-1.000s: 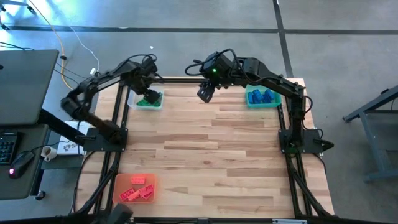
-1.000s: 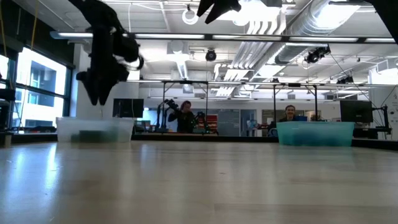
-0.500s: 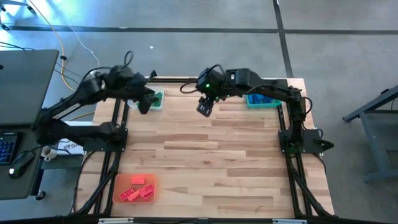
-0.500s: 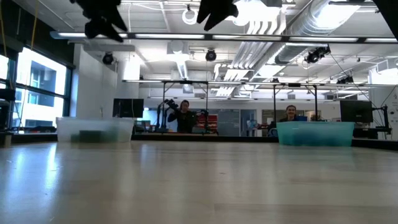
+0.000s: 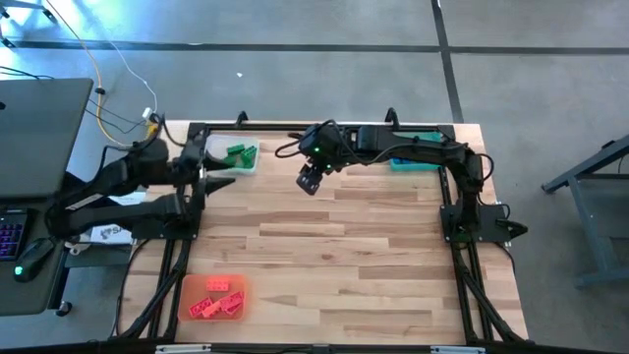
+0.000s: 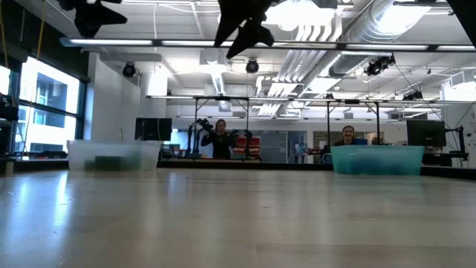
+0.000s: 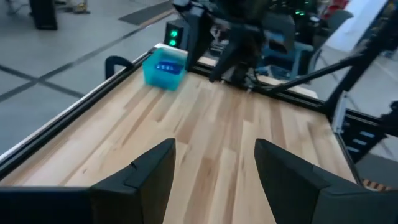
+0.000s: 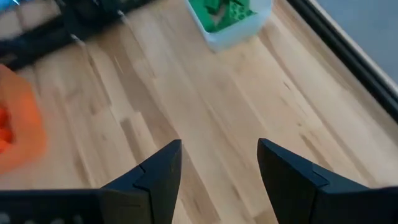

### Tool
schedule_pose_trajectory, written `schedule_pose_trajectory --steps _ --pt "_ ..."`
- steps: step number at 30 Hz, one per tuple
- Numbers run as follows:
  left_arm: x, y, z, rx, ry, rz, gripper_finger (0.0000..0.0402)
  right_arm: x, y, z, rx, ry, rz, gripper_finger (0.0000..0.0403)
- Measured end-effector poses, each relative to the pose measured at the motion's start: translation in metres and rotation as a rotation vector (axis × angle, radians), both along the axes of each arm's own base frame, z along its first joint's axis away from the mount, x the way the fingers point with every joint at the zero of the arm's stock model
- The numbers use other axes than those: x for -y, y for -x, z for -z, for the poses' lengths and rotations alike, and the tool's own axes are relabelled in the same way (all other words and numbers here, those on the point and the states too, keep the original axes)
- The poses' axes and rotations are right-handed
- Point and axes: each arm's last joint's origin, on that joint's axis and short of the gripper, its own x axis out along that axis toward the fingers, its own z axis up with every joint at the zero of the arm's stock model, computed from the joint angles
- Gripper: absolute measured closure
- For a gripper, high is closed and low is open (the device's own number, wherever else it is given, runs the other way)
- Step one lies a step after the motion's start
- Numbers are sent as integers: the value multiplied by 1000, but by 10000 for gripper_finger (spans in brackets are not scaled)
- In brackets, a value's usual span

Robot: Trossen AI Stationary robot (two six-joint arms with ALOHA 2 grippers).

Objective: Sort & place blocks by color
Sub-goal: Return to Home Position

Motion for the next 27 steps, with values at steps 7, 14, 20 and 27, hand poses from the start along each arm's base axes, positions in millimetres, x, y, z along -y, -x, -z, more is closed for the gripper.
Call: schedule_pose_trajectory --steps 7,14,20,27 --pt "15 24 22 100 -41 88 193 0 -1 -8 73 -35 36 206" --pt "23 40 45 176 -79 90 193 -1 -1 -8 76 -66 9 206" --pt "25 45 47 264 -77 84 193 -2 1 -6 46 -103 5 215" --pt "19 27 60 386 -68 143 193 -1 7 -1 -35 -90 11 256"
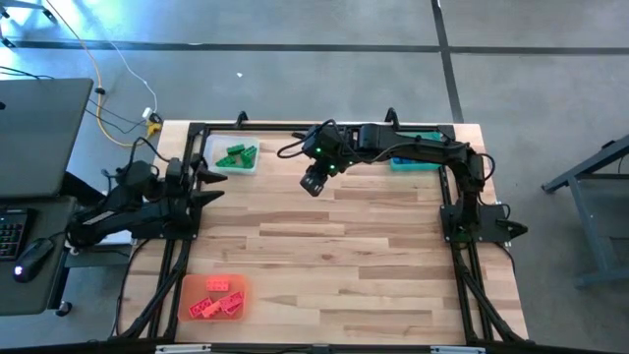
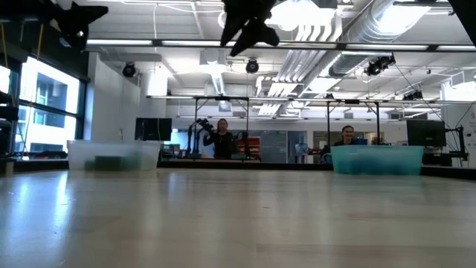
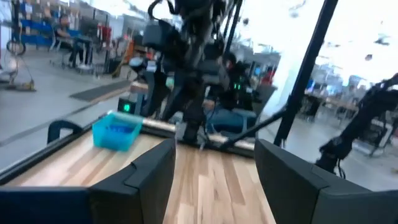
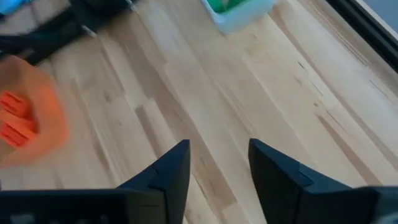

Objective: Sort & place blocks by color
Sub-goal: Return to Home Position

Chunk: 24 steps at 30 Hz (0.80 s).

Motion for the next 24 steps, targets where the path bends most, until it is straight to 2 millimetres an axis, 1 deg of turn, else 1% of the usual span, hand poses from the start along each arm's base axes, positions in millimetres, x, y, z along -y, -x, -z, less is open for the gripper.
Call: schedule_pose_trajectory --steps 2,6,10,13,15,18,21,24 --pt "-2 -5 7 27 4 1 193 1 4 3 -54 17 19 268" --pt "-7 -17 29 36 52 7 193 3 11 7 -140 38 41 282" --pt "-11 -25 48 75 99 15 193 5 16 8 -187 54 10 292" --pt "-13 -28 58 110 110 4 193 8 23 3 -202 77 -24 300" --pt "-15 -31 67 104 124 -29 193 11 29 -4 -198 95 -45 305" --pt "-18 -33 78 77 159 -89 193 14 46 -17 -220 124 -79 313" --pt "-19 -32 78 66 151 -109 193 19 69 -36 -221 172 -93 320" --pt "-19 -32 79 57 127 -116 193 25 95 -60 -163 210 -83 326"
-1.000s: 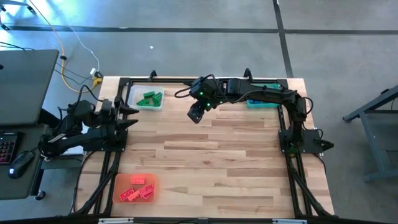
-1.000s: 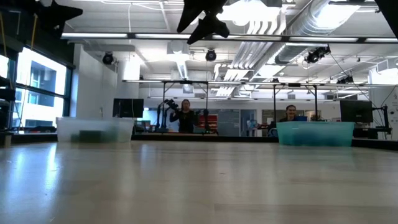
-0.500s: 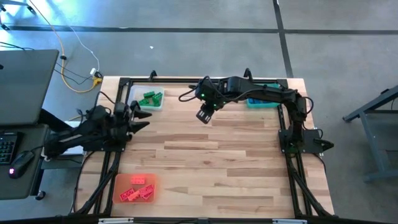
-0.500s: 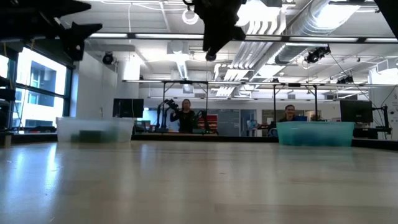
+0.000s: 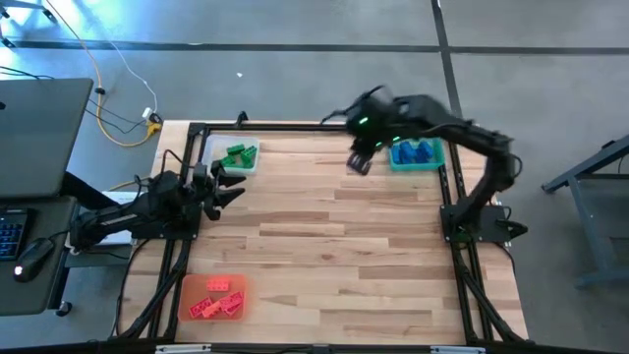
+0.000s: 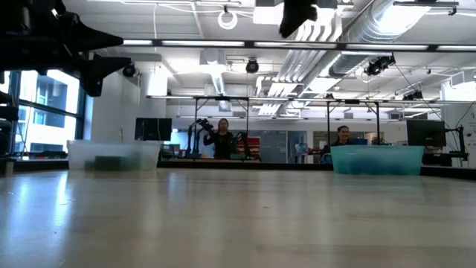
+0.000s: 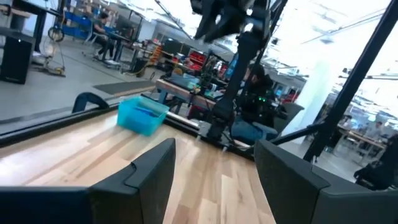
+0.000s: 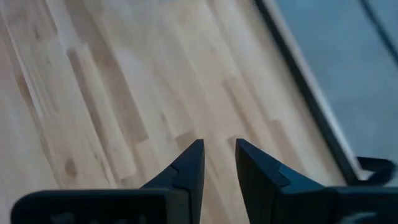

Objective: Sort & place blocks by color
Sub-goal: Return to Home Position

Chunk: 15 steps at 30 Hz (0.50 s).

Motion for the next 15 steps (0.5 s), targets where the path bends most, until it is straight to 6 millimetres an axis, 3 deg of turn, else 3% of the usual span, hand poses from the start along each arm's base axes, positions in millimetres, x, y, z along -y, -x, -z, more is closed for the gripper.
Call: schedule_pose_trajectory --steps 4,6,10,15 --pt "0 0 3 -32 12 -5 193 0 39 -31 98 57 7 332" --pt "0 0 5 -49 20 -4 193 -5 58 -34 141 93 12 334" --pt "0 -1 7 -69 28 -4 193 -12 95 -8 247 110 23 337" --pt "0 -1 7 -69 29 -4 193 -27 131 29 506 66 -31 336"
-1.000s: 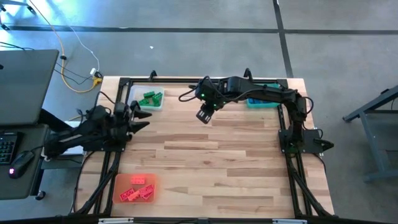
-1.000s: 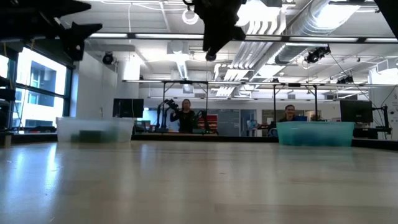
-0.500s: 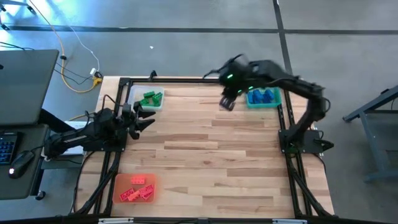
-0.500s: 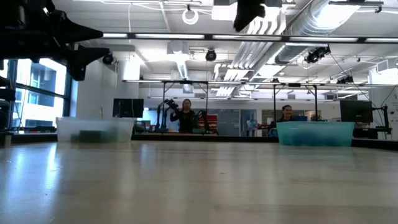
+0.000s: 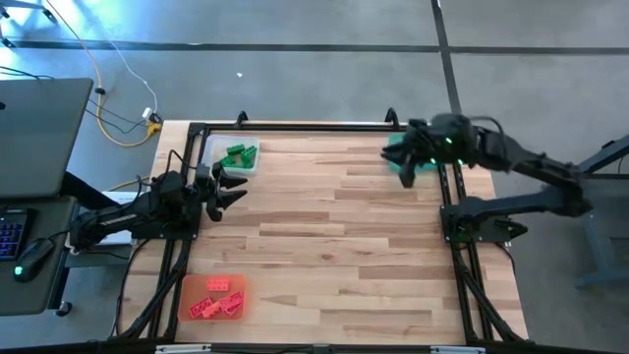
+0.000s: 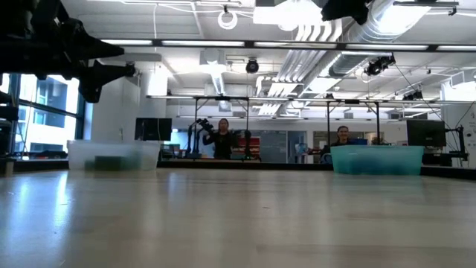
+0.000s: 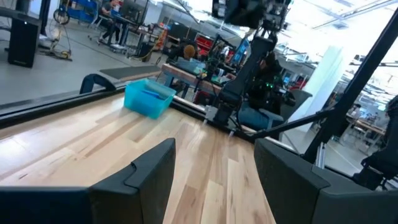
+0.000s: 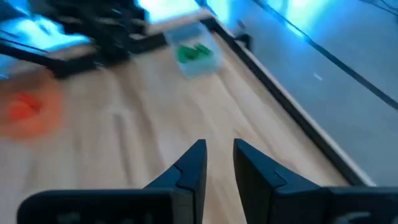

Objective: Sort & place blocks by color
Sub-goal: Return to Home Position

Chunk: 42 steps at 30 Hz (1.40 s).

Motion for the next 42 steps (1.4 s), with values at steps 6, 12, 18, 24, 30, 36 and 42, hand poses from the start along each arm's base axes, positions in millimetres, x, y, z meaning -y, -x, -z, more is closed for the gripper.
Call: schedule_pose_trajectory --steps 6,12,18,24,30,36,42 --pt "0 0 0 -4 -11 -1 193 -12 34 42 151 4 -43 336" --pt "0 0 0 -39 -131 -7 193 -19 59 83 248 -8 -45 336" --pt "0 0 0 -75 -256 -13 193 -26 76 122 326 -49 -74 336" --pt "0 0 0 -74 -252 -14 193 -31 85 154 380 -116 -132 336" --pt "0 0 0 -74 -252 -15 193 -34 88 179 420 -162 -193 336" --pt "0 0 0 -74 -252 -16 193 -34 85 204 464 -198 -197 336" --pt "0 0 0 -74 -252 -16 193 -33 82 215 519 -218 -214 336"
